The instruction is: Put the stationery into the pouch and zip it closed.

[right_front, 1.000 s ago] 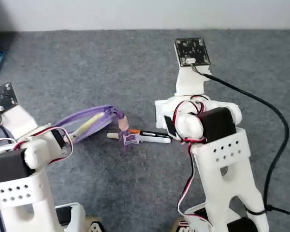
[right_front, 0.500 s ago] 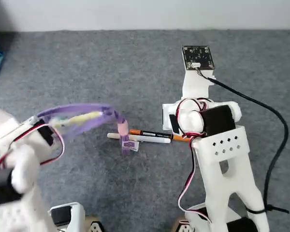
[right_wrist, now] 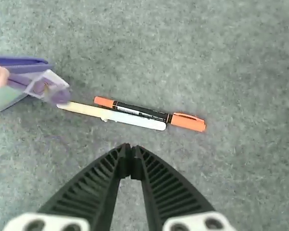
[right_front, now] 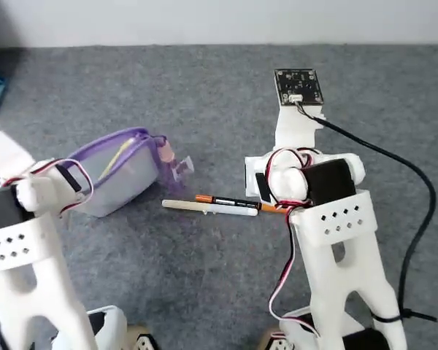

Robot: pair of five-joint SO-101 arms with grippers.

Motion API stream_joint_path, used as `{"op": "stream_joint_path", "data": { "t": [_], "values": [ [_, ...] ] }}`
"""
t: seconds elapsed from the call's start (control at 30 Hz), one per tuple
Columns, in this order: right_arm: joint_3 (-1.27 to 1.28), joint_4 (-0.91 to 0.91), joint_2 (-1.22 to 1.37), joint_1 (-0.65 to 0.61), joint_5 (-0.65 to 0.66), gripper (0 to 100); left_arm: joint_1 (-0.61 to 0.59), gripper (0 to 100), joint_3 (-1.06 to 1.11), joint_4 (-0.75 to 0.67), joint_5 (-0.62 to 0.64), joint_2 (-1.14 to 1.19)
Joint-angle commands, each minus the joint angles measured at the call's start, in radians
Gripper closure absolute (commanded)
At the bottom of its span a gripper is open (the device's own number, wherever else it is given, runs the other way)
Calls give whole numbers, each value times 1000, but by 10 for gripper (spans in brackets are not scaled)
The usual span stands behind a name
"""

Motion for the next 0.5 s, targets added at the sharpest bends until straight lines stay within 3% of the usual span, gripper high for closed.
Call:
{"op": "stream_joint_path", "data": {
  "t": [0.0,0.17,0.3,0.47],
  "values": [
    [-3,-5,61,5,5,989,-25,988,-12,15,9,46],
    [-12,-18,259,8,9,979,-26,988,-15,15,9,44],
    [-41,-15,403,2,28,846,-64,988,-15,15,9,44],
    [-92,-28,544,-31,189,736,-138,988,-15,15,3,44]
  ]
}}
